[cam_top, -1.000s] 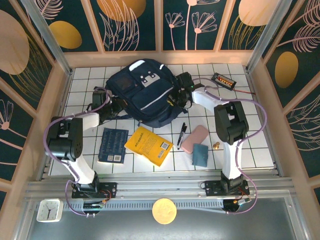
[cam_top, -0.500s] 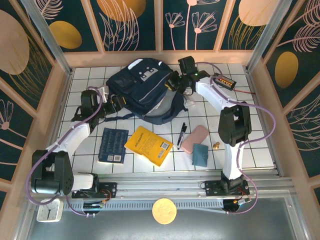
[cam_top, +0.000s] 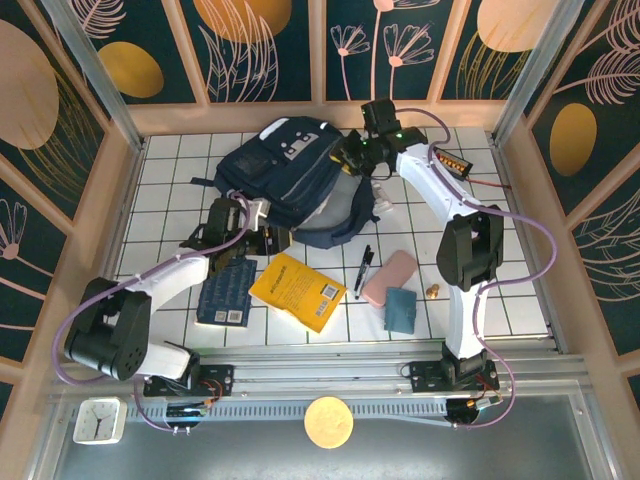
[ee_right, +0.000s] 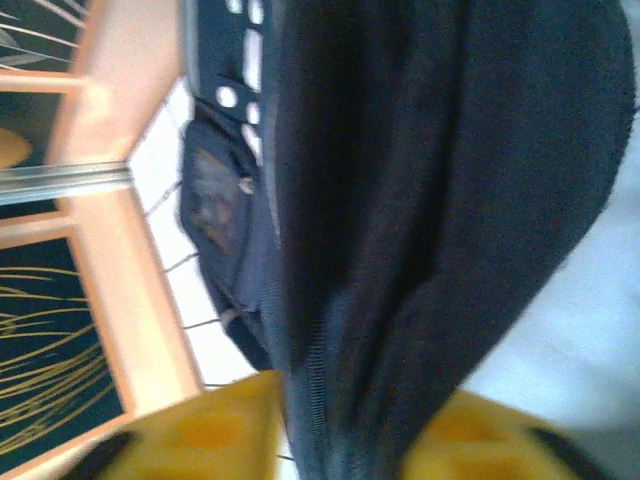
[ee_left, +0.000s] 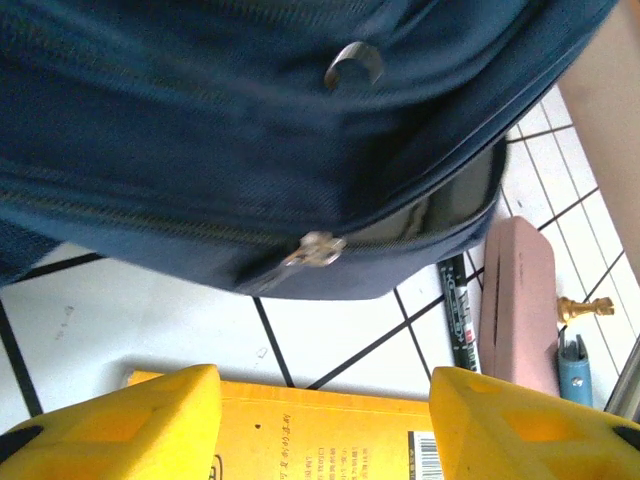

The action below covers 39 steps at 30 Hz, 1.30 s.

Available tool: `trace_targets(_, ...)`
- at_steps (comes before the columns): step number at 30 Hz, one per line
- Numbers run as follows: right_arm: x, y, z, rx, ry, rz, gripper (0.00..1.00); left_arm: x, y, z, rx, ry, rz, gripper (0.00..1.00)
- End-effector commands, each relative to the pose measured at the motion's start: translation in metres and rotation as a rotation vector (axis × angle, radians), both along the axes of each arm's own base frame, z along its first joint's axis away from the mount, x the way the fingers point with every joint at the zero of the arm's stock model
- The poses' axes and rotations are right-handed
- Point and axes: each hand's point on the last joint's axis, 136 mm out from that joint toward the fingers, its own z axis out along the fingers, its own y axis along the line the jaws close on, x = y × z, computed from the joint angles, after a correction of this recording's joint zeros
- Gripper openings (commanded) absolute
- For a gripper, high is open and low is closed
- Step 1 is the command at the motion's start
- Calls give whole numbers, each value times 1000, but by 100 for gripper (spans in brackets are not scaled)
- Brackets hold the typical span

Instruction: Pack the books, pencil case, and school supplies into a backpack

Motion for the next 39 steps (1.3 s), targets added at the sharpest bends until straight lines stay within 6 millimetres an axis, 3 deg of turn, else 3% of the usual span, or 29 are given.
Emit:
trace_targets(1, -29, -51, -53, -184, 139, 38, 84, 7, -2, 5, 7, -52, 0, 58)
trace_targets(4, -56, -73, -89, -213, 211, 69, 96, 9, 0, 1, 19, -40, 17, 58)
trace_targets(7, -69, -71, -113, -156, 241, 88, 99, 15, -3, 0, 12, -32, 19, 58)
trace_targets(9, -66, -63, -121, -123, 219, 93, 99, 19, -3, 0, 17, -27, 25, 58)
trace_targets(14, -51, -45, -129, -57, 176, 92, 99, 22, 1, -6, 61, -14, 33, 58)
trace_targets(20, -41, -37, -120, -13, 120, 73, 98, 22, 4, -9, 80, -5, 49, 59)
trace_targets(30, -30, -28, -153, 42, 146, 30, 88, 30, 2, -14, 97, 11, 44, 58)
trace_targets(32, -30, -29, -160, 37, 160, 20, 80, 30, 3, -15, 104, 16, 43, 58)
trace_targets(33, -30, -30, -163, 32, 167, 14, 70, 29, 4, -16, 111, 19, 45, 58)
trace_targets(37, -26, -31, -157, 25, 152, -8, 3, 26, 15, -17, 128, 27, 66, 58)
trace_targets(39, -22, -31, -148, 21, 139, -12, 0, 25, 24, -17, 126, 27, 85, 58)
